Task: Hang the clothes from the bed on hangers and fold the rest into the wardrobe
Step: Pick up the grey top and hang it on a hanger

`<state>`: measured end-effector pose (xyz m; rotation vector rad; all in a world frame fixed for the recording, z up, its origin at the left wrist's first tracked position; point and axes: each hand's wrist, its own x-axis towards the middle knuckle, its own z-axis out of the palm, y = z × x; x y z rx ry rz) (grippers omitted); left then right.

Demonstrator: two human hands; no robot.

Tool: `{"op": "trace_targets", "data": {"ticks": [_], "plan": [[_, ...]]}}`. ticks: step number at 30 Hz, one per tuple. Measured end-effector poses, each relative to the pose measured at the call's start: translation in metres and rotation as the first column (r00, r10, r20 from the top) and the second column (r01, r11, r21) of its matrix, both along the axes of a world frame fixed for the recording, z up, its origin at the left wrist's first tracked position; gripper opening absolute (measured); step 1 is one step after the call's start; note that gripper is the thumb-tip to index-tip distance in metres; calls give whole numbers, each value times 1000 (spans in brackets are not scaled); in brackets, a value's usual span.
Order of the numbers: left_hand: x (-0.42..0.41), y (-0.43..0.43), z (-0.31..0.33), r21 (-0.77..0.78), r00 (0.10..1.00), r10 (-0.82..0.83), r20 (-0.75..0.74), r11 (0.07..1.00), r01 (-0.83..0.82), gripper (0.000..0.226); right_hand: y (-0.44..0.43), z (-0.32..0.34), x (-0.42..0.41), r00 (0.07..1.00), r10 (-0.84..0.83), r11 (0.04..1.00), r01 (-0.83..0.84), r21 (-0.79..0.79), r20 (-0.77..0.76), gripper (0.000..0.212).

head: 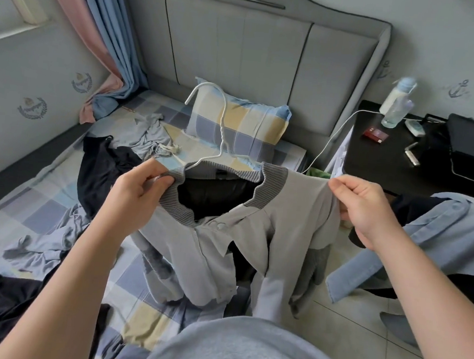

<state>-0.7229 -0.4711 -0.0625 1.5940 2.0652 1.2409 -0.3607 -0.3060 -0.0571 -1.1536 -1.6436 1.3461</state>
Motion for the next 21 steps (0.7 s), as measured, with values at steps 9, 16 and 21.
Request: {"op": "trace_targets", "data": {"ticks": [9,16,21], "plan": [[12,7,2,-42,1000,27,-4,999,-27,18,-19,35,-14,990,52,920,4,392,-131,20],[25,5,9,-69,990,-106,-88,993,100,15,-12,45,-8,983,-52,922,116,370,-178,25],[29,12,7,8,998,-43,-54,999,43,14,-15,55,-4,964,77,936,18,351,-254,20]]}}
